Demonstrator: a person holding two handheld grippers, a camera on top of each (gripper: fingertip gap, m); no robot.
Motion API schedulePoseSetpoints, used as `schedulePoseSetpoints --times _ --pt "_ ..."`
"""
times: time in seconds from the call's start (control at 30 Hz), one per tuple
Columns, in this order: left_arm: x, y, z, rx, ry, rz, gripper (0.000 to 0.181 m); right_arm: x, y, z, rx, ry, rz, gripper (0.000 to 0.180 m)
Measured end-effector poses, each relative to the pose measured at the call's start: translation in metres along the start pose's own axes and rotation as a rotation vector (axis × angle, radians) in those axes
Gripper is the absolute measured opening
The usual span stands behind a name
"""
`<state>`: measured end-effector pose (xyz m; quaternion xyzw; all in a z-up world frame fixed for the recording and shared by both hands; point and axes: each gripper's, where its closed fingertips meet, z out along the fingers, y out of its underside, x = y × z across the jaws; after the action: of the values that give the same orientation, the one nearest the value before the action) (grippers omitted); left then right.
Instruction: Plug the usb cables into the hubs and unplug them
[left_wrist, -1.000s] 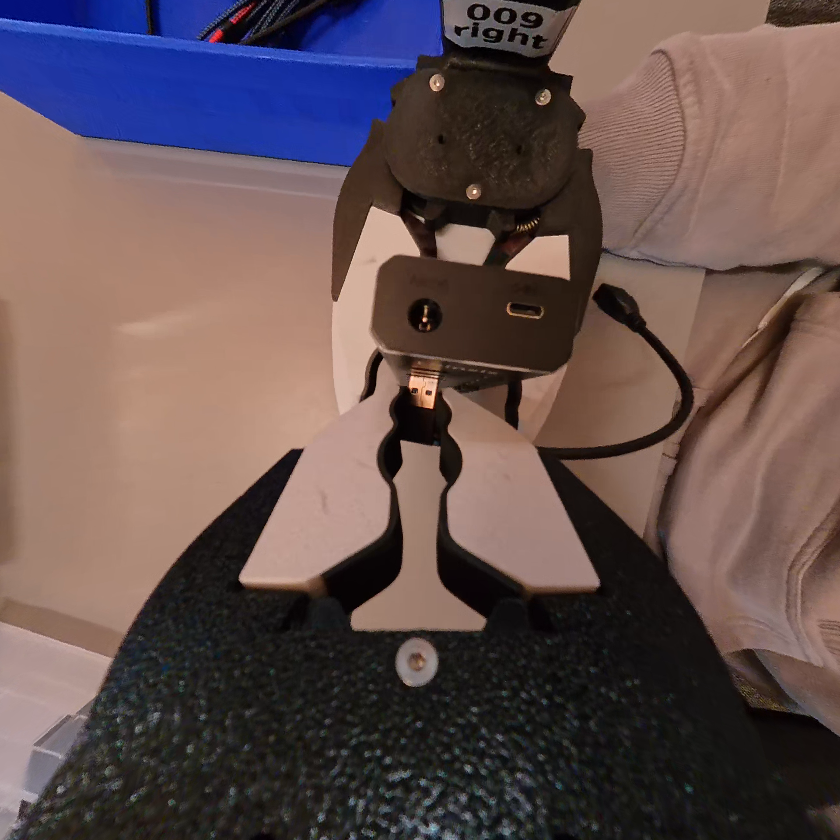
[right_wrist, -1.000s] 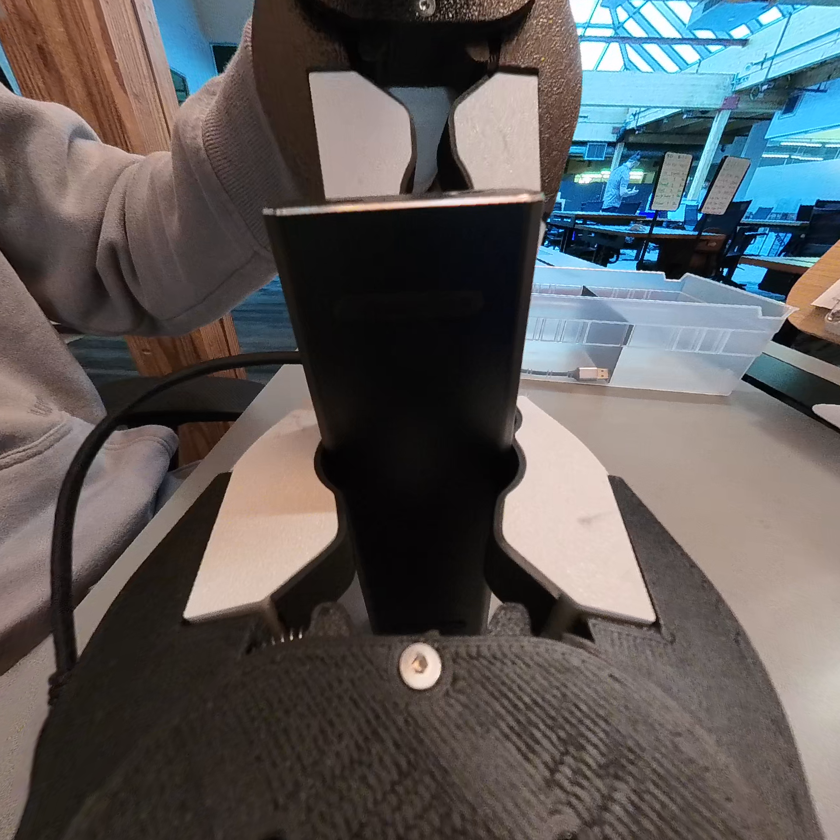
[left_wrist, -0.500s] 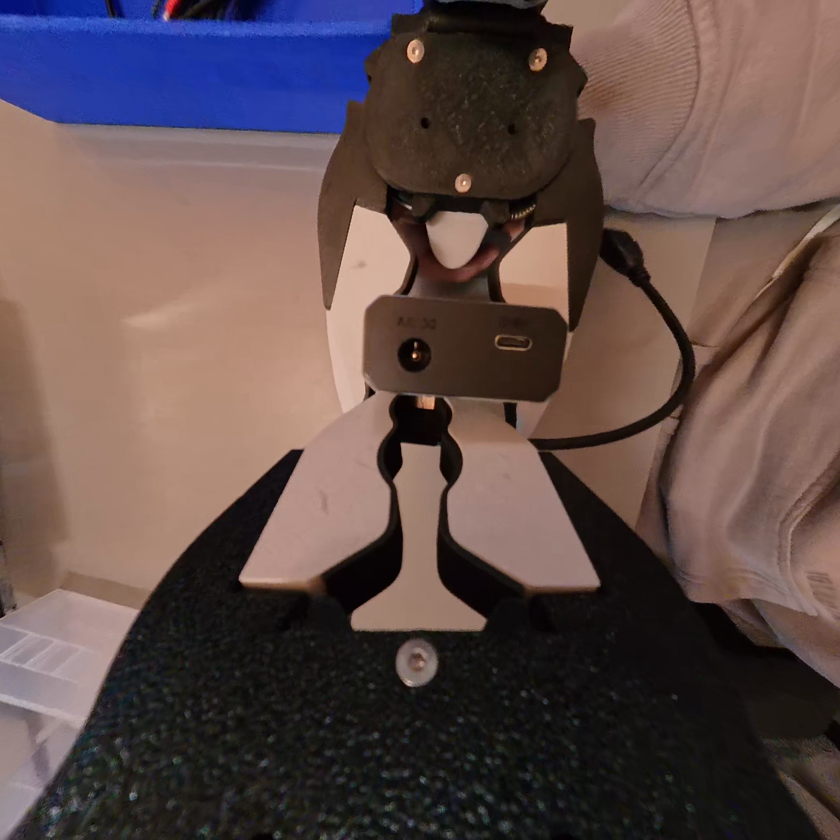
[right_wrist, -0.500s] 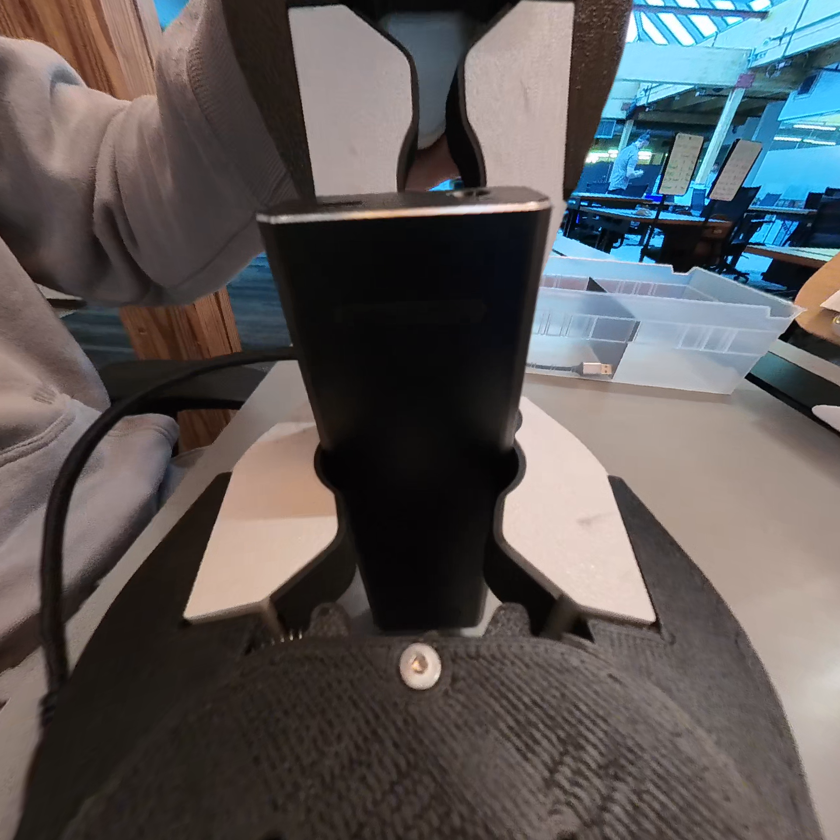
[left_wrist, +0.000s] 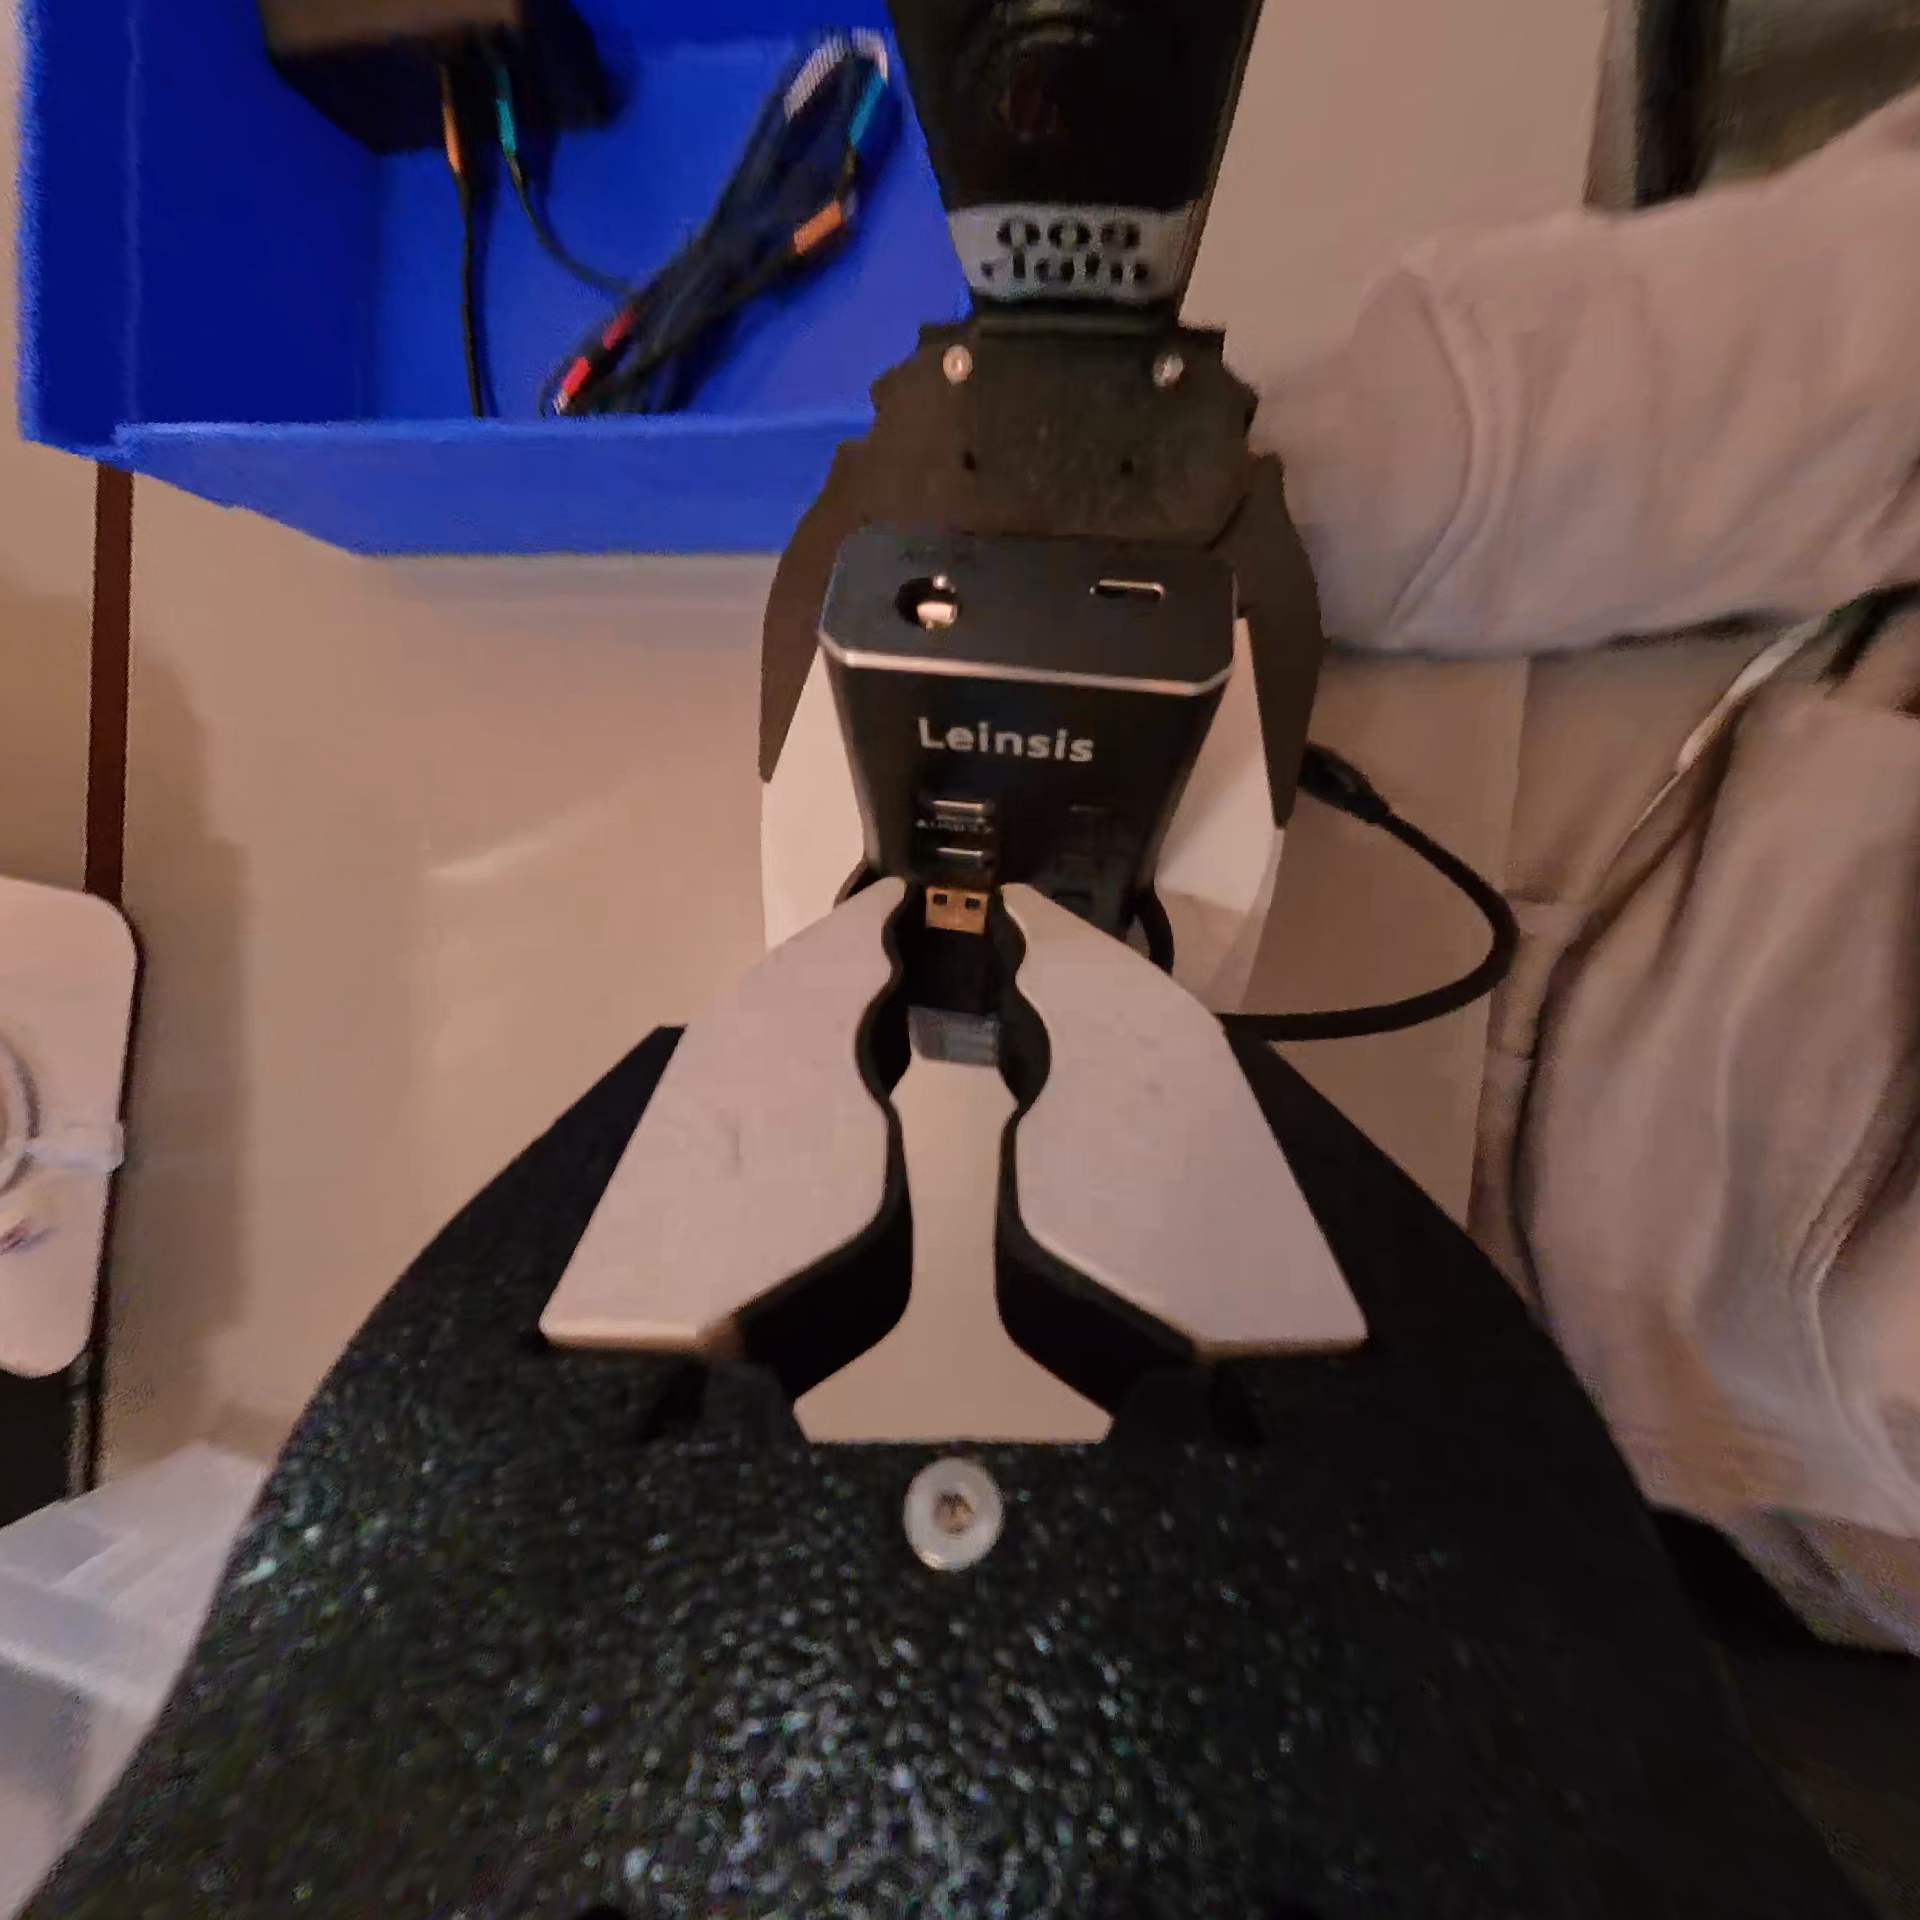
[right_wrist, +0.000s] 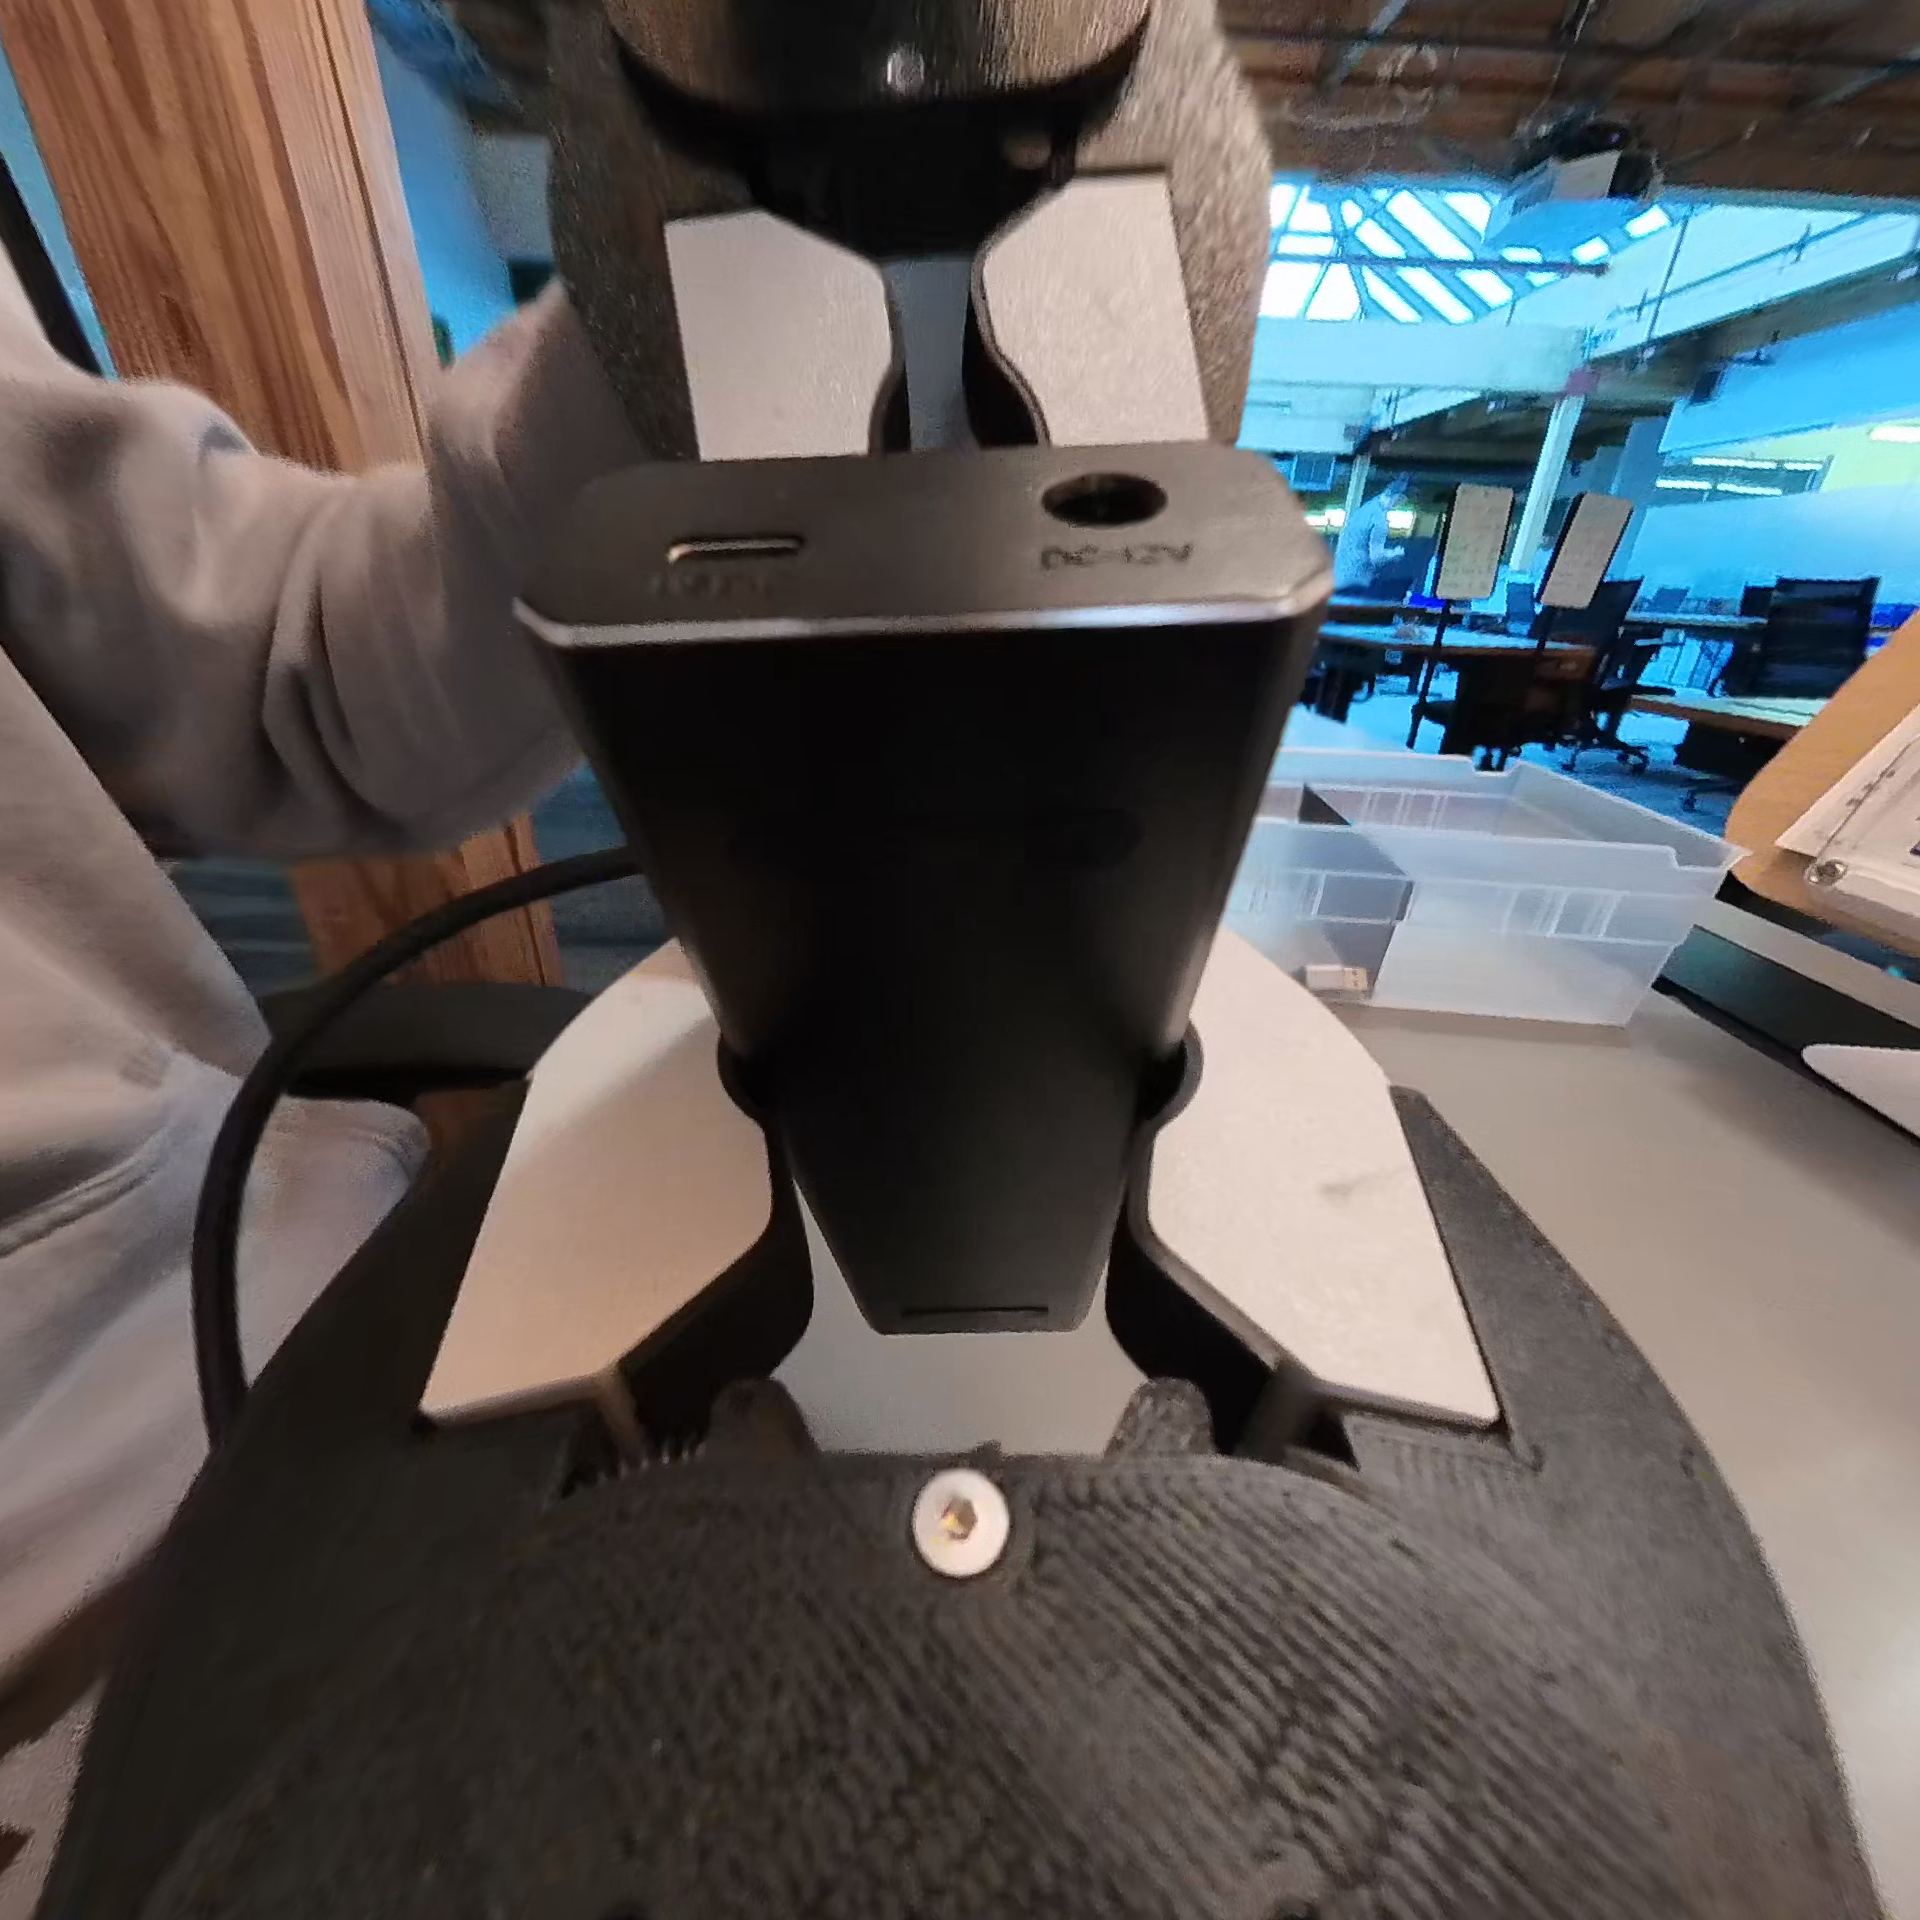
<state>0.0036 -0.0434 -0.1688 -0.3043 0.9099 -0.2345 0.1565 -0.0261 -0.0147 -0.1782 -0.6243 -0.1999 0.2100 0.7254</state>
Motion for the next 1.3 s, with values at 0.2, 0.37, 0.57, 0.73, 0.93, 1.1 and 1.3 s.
schedulePoseSetpoints --times 0.2,0.37,0.57,0.73,0.93,1.1,1.3 --pt "-0.021 -0.02 -0.023 0.434 -0.105 -0.284 0.032 0.003 -0.006 -0.006 0.055 0.027 -0.004 0.072" --pt "-0.02 0.006 -0.023 0.63 0.055 -0.755 0.036 0.005 -0.001 -0.008 -0.018 0.061 -0.08 0.072" --pt "0.012 0.011 -0.003 0.596 0.326 -0.89 0.032 0.006 0.015 -0.003 -0.15 0.08 -0.113 0.072" --pt "0.006 0.019 0.003 0.624 0.364 -0.988 0.013 0.006 0.031 0.002 -0.272 0.09 -0.132 0.072" --pt "0.002 0.027 0.006 0.775 0.493 -1.195 0.011 0.007 0.039 0.006 -0.337 0.095 -0.039 0.072" --pt "0.003 0.035 0.01 0.904 0.6 -1.289 0.01 0.003 0.048 0.007 -0.401 0.081 -0.008 0.071" --pt "0.008 0.045 0.014 0.894 0.625 -1.279 0.01 -0.002 0.059 0.011 -0.474 0.06 -0.02 0.072"
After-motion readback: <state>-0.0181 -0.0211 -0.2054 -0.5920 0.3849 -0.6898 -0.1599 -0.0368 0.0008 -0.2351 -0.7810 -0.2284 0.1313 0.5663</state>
